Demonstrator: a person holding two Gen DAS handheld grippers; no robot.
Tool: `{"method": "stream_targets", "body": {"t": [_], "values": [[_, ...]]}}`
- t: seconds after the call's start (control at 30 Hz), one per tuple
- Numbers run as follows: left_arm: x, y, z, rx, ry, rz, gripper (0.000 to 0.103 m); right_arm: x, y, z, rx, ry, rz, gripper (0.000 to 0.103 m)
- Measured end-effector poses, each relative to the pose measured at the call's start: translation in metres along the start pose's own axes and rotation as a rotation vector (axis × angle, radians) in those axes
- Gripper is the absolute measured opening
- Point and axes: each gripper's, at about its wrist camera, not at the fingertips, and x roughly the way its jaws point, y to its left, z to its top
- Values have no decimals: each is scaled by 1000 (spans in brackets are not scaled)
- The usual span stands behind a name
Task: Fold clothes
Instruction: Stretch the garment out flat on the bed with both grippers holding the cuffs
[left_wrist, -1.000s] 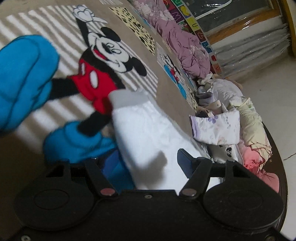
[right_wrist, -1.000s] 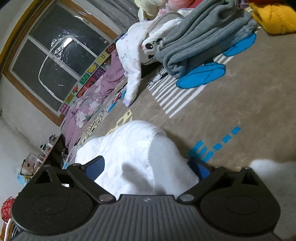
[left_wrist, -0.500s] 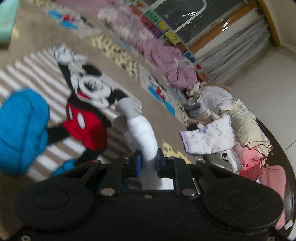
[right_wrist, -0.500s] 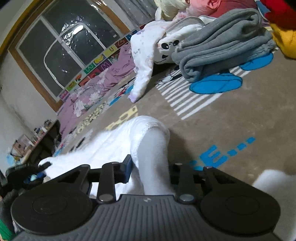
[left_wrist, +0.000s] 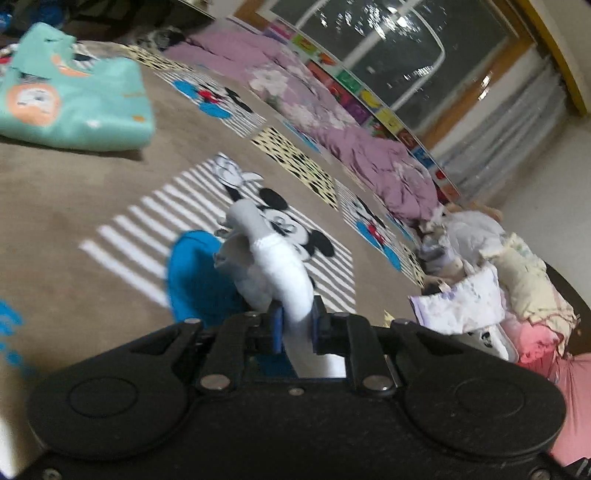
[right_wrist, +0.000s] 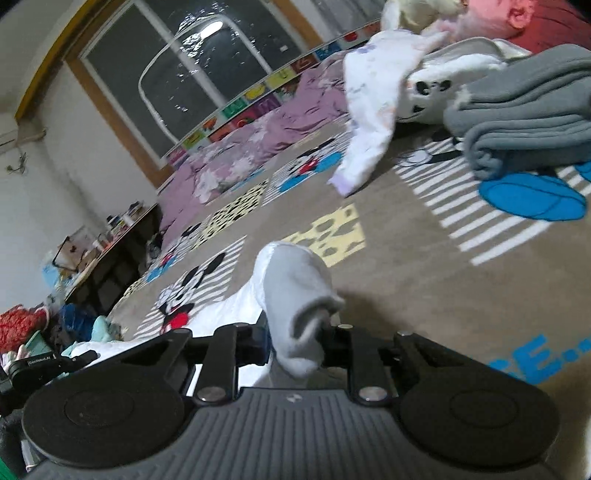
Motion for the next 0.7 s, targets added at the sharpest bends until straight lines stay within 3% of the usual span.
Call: {"method": "stream_targets", "body": {"t": [0.17,0.37,0.7], "values": [[-31,20,5,-31,-36,38,12,-2,24,-9,-40,31,45,24],[-49,32,-1,-11,-19,125,12,5,39,-25,-97,96,-20,26],[-49,27,-4,43,5,235,16,-11,27,-22,-98,72,-120,60]]}}
